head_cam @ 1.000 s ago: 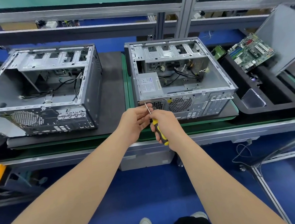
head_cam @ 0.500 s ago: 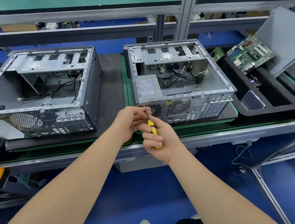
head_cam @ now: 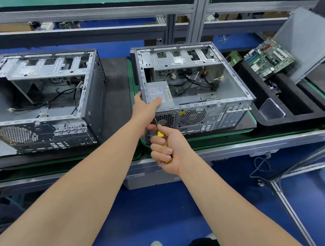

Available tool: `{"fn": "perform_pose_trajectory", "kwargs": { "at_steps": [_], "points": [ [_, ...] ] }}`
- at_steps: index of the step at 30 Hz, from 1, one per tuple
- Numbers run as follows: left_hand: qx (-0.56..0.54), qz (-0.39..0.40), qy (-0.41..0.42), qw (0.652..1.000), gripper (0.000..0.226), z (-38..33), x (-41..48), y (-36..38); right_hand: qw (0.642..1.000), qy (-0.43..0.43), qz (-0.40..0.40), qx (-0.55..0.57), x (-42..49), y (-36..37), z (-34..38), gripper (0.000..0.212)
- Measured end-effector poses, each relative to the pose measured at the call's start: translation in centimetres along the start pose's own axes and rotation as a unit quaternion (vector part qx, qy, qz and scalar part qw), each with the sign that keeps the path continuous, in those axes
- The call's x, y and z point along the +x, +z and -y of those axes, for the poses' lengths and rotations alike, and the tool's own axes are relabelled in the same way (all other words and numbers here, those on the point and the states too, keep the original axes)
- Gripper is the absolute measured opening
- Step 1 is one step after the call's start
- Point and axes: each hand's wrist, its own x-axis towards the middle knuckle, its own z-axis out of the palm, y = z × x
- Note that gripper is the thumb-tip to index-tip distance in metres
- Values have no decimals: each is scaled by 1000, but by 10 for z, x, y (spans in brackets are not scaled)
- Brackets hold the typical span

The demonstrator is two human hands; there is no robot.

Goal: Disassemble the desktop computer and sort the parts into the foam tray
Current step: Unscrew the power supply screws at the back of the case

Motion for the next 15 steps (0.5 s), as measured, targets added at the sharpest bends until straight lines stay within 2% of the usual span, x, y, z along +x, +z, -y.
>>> {"fn": "perform_pose_trajectory", "kwargs": {
  "at_steps": [4, 5, 6, 7, 8, 10, 11, 12, 13, 15],
  "points": [
    [-57, 25, -34, 997, 81, 0, 4, -1, 993, -30, -64, -91, 3, 4, -3, 27],
    [-60, 25, -35, 997, 82, 1, 5, -1, 982, -55, -95, -153, 4, 4, -3, 26],
    [-61, 26, -35, 997, 84, 1, 7, -1, 956, -96, -132, -244, 4, 4, -3, 27],
    [-65, 28, -34, 997, 86, 2, 9, -1, 907, -149, -170, -356, 4, 5, -4, 29],
    [-69, 32, -35, 996, 88, 3, 10, -1, 829, -207, -205, -477, 3, 4, -3, 30],
    [-71, 36, -38, 996, 90, 3, 12, -1, 633, -281, -245, -679, 2, 1, -3, 26],
    [-70, 36, -40, 996, 91, 4, 13, -1, 552, -290, -262, -736, 2, -1, -3, 21],
    [-70, 37, -43, 996, 92, 4, 14, -1, 496, -297, -276, -768, 3, -2, -2, 16],
    [-71, 37, -46, 996, 92, 5, 14, -1, 463, -304, -286, -782, 5, -3, -2, 14],
    [-72, 38, -50, 995, 93, 6, 15, -1, 448, -323, -301, -777, 7, -4, -2, 16]
  ]
}}
